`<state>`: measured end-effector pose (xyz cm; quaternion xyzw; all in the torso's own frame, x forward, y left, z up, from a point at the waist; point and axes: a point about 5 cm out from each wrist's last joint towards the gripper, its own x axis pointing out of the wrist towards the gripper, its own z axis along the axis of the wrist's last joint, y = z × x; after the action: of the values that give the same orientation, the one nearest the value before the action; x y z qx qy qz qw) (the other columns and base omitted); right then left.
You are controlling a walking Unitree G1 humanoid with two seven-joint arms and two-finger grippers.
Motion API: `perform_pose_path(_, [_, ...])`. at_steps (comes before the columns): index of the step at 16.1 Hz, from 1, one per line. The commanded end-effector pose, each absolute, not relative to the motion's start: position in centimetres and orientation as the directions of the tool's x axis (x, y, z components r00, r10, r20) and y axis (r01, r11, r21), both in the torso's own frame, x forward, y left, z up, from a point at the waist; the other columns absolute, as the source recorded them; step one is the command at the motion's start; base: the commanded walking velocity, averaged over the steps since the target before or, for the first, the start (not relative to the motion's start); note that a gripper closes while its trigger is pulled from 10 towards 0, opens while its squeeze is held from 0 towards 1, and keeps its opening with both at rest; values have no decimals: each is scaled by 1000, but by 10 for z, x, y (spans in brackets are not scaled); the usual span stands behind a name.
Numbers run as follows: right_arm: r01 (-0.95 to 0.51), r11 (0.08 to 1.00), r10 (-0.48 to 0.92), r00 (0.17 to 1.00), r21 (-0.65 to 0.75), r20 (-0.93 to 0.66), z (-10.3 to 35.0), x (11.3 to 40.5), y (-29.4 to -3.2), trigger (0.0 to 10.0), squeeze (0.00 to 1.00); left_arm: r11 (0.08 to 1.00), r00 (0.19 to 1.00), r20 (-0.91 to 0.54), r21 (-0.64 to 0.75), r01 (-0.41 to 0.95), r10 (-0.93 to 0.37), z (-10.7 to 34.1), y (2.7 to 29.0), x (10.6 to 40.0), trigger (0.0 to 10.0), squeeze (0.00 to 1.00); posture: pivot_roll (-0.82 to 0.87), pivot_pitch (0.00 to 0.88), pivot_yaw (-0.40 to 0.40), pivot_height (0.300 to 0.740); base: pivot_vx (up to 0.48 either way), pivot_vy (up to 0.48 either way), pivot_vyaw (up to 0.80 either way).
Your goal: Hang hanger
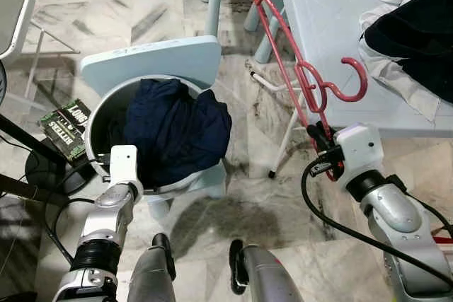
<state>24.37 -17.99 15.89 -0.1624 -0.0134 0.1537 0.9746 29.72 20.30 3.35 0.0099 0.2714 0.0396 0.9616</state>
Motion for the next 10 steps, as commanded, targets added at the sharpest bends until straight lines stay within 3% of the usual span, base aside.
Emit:
perform_pose_path(1, [-288,901,296,955,-324,-25,157,242,-181,10000,0,994,836,-538,87,-67,103,26,209,292,0,0,-163,300,-94,740,0,0,0])
perform_pose_path(3, [-284,902,293,956,-324,-22,156,242,-181,10000,0,990,848,-518,130,-55,115,28,210,294,0,0,-163,296,-89,740,0,0,0])
perform_pose_path(7, [-267,907,278,960,-326,-11,156,244,-182,10000,0,939,936,-324,344,-19,137,58,207,312,0,0,-159,287,-83,740,0,0,0])
perform_pose_path(10, [-263,909,277,961,-323,-3,156,246,-180,10000,0,825,976,-202,563,44,85,77,201,320,0,0,-150,284,-79,740,0,0,0])
